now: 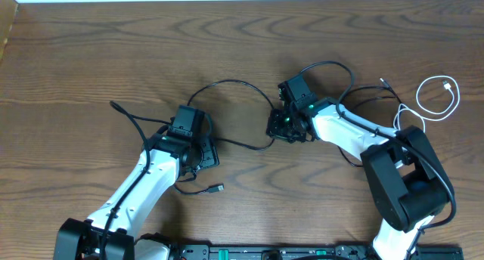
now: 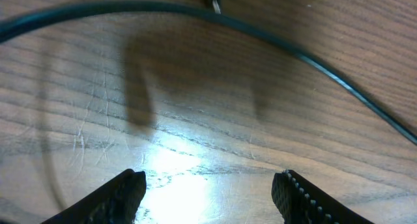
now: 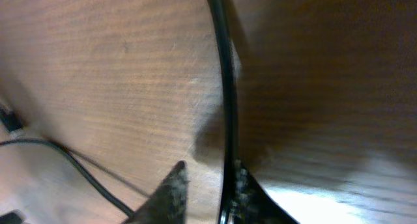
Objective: Untangle cables
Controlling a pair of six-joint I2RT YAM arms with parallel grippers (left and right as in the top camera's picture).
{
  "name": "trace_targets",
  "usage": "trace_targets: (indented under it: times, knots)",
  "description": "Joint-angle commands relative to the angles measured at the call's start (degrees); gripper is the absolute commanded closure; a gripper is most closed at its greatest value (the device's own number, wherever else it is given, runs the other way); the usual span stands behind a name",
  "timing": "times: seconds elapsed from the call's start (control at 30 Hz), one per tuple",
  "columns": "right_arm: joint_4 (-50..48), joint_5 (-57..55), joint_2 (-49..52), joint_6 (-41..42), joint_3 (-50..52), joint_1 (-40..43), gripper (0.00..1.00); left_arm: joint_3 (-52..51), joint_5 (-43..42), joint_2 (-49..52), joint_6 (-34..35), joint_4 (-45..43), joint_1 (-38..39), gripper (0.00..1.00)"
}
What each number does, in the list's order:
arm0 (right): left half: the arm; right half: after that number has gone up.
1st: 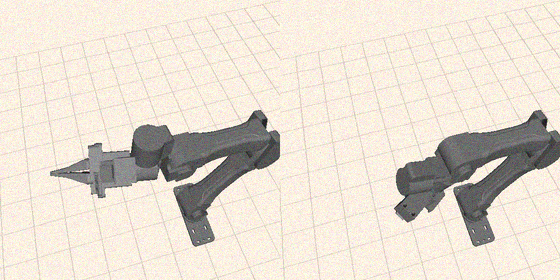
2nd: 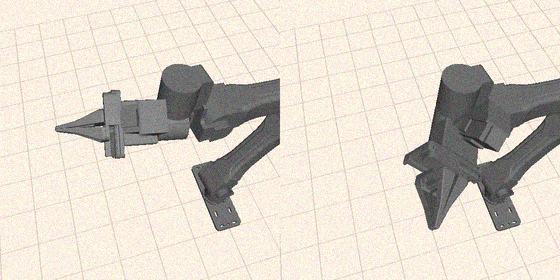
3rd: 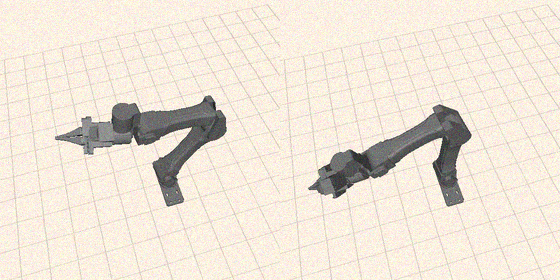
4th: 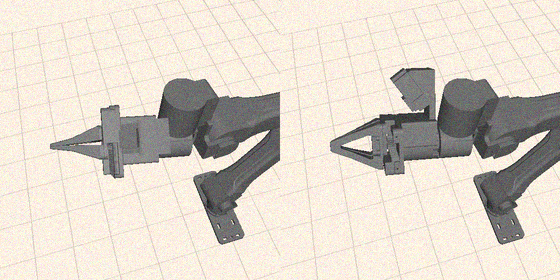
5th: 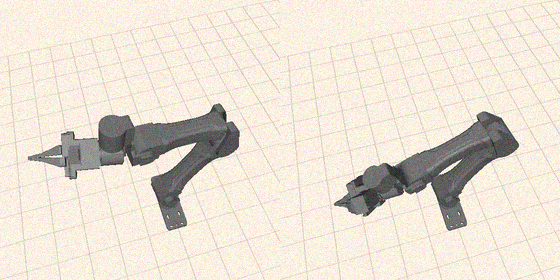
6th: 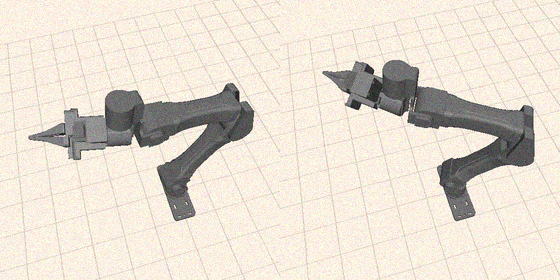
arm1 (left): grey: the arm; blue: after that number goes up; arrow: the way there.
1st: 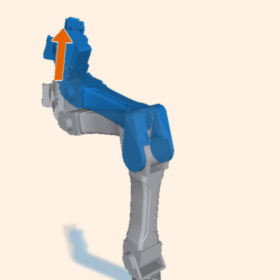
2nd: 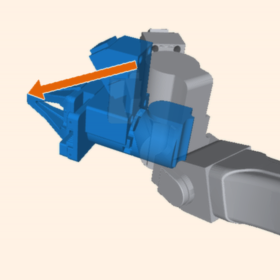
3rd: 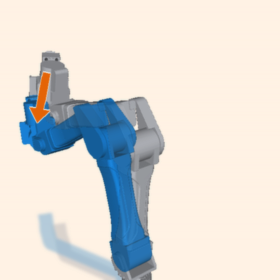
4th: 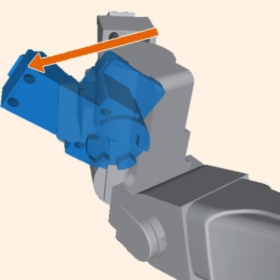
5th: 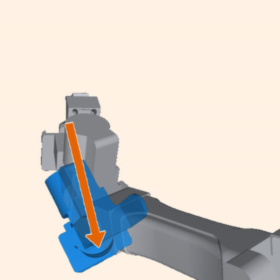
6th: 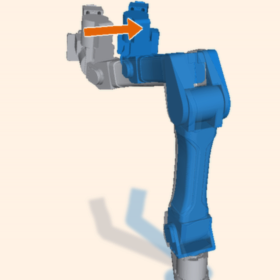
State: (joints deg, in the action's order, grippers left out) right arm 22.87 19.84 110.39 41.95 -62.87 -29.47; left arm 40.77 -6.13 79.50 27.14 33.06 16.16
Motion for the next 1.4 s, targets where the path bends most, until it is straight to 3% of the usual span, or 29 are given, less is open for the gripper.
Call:
trace_targets:
  times: [0.0, 0.17, 0.3, 0.4, 0.43, 0.57, 0.7, 0.93, 1.13, 1.37]
  knots:
    - [1.64, 1.14, 5.29, 1.33, 3.37, -0.20, 0.84, 0.35, -0.28, 0.24, -0.55, 0.33, -0.24, 0.32]
    - [0.26, 1.36, 5.55, 2.78, 4.61, -0.24, 0.81, 0.35, -0.28, 0.24, -0.55, 0.35, -0.24, 0.32]
    - [-6.14, 1.84, 6.12, 6.69, 8.11, -0.31, 0.79, 0.35, -0.28, 0.24, -0.52, 0.33, -0.24, 0.32]
    - [-9.33, 1.88, 6.12, 6.64, 10.05, -0.28, 0.99, 0.35, -0.28, 0.24, -0.55, 0.33, -0.24, 0.31]
    - [-9.07, 1.60, 6.12, 6.56, 10.14, -0.17, 0.99, 0.35, -0.28, 0.24, -0.57, 0.33, -0.24, 0.32]
    - [-8.87, 3.61, 6.08, 1.70, 10.10, 0.98, 0.99, 0.35, -0.24, 0.24, -3.04, 0.35, -0.24, 0.31]
    - [-9.66, 17.99, 4.44, -8.35, 8.35, 4.74, 0.99, 0.35, 2.27, 0.24, -3.08, 1.01, -0.24, 0.31]
    - [-9.03, 18.60, -10.40, -18.99, 5.51, 9.97, 0.99, 0.35, 3.41, 0.24, -3.10, 1.86, -0.24, 0.30]
    - [-7.39, 0.48, -29.51, -23.93, 5.33, 13.31, 0.99, 0.35, 3.41, 0.24, -3.08, 1.84, -0.24, 0.30]
    - [-1.44, -36.13, -44.65, -24.65, 5.33, 17.51, 0.99, 0.35, 3.41, 0.24, -3.08, 1.84, -0.24, 0.30]
